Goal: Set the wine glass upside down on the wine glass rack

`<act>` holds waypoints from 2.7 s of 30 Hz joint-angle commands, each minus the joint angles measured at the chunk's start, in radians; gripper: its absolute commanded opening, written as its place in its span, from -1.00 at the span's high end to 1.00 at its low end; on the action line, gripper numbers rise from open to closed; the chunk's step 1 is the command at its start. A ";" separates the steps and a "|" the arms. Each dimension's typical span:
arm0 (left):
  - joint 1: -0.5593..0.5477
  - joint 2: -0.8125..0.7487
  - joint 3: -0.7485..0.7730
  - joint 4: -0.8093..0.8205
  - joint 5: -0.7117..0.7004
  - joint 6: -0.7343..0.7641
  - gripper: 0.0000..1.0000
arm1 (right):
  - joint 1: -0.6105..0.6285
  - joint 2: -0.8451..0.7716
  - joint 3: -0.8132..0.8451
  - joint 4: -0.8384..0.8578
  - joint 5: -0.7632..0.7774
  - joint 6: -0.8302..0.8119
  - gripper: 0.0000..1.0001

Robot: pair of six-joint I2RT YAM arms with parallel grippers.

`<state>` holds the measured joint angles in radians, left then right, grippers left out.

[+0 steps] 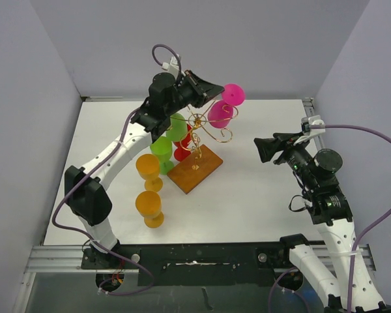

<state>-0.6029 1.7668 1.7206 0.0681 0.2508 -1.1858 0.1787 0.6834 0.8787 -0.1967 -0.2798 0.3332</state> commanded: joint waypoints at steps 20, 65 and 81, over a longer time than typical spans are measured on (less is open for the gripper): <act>0.012 -0.203 -0.159 0.018 -0.012 -0.043 1.00 | 0.009 0.007 -0.008 0.042 0.028 0.049 -0.40; -0.084 -0.070 0.067 -0.192 -0.267 0.221 1.00 | 0.010 -0.016 -0.048 0.029 0.049 0.073 -0.41; -0.083 -0.123 0.069 -0.207 -0.298 0.356 0.45 | 0.010 0.024 -0.085 0.036 0.051 0.162 -0.42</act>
<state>-0.6819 1.7149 1.7344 -0.1646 -0.0296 -0.9035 0.1841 0.6903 0.8089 -0.1959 -0.2359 0.4347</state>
